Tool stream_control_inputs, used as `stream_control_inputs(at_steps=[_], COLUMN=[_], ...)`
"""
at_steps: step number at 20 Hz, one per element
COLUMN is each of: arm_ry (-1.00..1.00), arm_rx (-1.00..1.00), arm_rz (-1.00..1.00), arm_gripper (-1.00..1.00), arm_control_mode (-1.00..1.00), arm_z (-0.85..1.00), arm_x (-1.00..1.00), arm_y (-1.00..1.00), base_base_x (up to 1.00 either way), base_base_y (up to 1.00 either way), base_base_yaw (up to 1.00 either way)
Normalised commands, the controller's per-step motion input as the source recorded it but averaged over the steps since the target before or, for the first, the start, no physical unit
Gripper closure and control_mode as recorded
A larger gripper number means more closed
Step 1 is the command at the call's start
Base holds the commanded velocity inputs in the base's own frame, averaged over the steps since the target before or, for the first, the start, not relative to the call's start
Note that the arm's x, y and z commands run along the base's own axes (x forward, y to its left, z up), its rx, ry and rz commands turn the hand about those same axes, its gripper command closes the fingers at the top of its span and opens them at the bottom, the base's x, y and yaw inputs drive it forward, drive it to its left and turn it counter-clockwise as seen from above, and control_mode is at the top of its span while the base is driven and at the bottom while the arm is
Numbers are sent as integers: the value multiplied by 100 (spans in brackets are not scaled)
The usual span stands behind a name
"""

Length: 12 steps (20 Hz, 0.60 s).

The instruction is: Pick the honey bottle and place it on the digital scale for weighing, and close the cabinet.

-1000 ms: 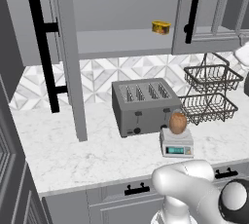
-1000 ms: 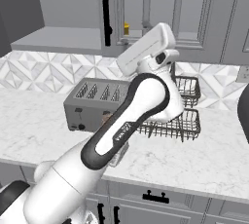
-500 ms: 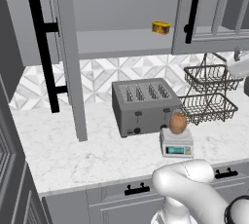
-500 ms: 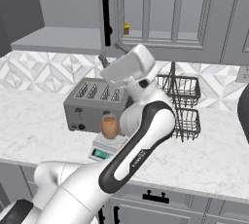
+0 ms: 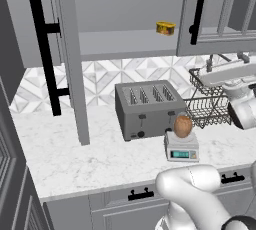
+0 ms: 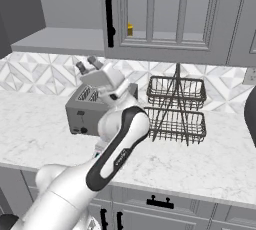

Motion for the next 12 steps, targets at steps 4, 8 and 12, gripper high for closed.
stream_control_inputs(at_steps=[4, 8, 12], arm_ry=[-3, 27, 39], arm_rx=[7, -9, -19], arm_rz=[-2, 0, 0], arm_gripper=[-100, -100, -100], arm_control_mode=[-100, -100, -100], arm_z=[-27, 0, 7], arm_x=[-6, -54, -81], arm_y=[76, 48, 32], base_base_x=[0, 0, 0], base_base_y=[0, 0, 0], base_base_yaw=[0, 0, 0])
